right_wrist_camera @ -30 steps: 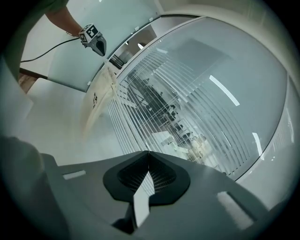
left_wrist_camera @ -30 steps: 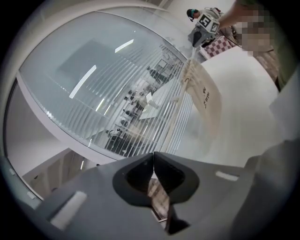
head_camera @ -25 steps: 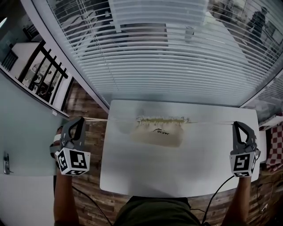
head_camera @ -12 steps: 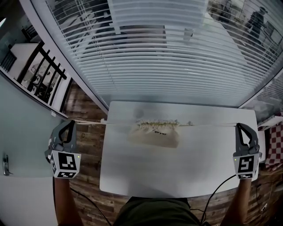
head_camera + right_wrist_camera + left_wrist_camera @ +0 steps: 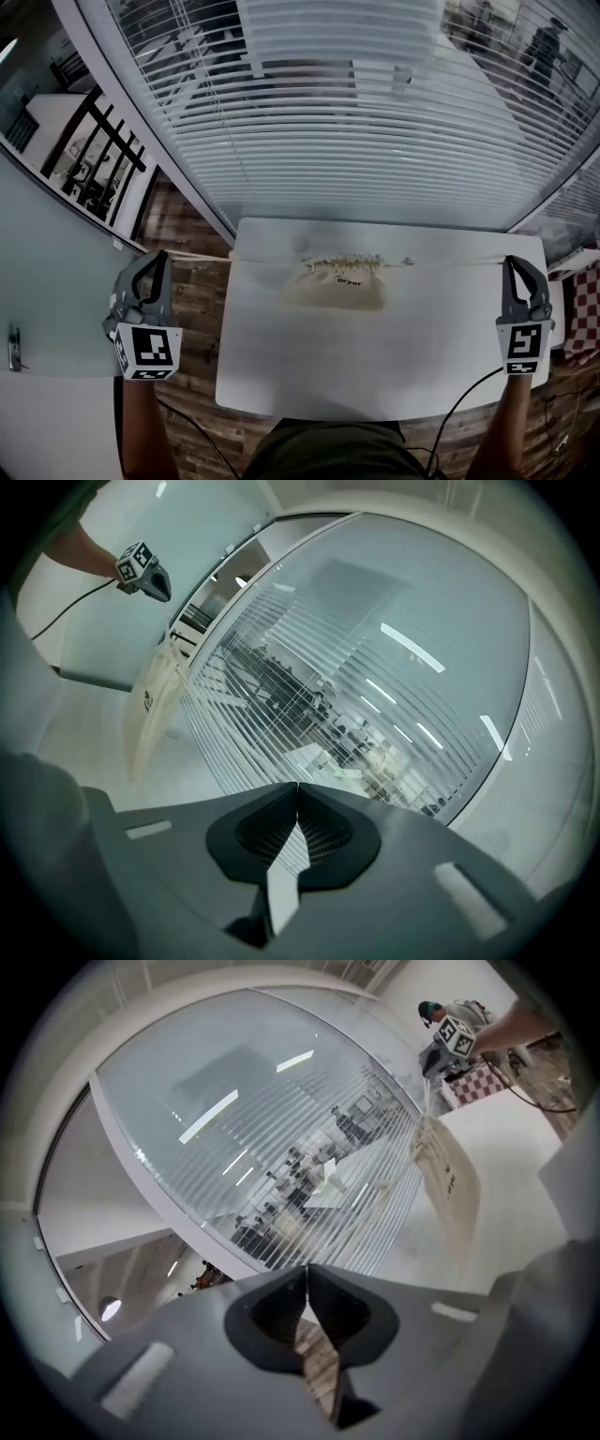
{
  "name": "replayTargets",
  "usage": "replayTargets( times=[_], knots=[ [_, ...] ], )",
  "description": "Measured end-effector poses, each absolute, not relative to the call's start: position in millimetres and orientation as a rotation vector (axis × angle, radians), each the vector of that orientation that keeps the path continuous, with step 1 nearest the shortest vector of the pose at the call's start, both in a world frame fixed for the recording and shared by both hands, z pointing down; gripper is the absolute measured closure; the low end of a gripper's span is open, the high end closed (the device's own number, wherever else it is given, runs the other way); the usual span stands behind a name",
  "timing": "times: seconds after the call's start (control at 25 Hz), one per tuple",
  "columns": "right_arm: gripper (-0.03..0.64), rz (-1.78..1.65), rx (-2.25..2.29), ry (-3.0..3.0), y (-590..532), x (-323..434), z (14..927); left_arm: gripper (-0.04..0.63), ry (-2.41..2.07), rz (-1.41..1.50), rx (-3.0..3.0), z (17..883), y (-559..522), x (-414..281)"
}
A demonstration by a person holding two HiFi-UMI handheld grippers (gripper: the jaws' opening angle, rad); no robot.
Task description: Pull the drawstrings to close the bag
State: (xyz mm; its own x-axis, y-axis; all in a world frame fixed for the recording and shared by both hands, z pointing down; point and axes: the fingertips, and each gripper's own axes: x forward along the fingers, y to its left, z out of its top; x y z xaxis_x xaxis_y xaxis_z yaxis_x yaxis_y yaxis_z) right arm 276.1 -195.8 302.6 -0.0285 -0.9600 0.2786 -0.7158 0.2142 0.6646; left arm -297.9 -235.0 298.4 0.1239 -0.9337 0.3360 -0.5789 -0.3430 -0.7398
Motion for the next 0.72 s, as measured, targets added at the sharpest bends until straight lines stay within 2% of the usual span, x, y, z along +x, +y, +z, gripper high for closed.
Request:
replayTargets(
  times=[0.72],
  knots=[
    [0.601, -0.504, 1.625, -1.798, -180, 278, 277, 0.581, 1.483, -0.988, -1.962, 260, -235, -285]
  ],
)
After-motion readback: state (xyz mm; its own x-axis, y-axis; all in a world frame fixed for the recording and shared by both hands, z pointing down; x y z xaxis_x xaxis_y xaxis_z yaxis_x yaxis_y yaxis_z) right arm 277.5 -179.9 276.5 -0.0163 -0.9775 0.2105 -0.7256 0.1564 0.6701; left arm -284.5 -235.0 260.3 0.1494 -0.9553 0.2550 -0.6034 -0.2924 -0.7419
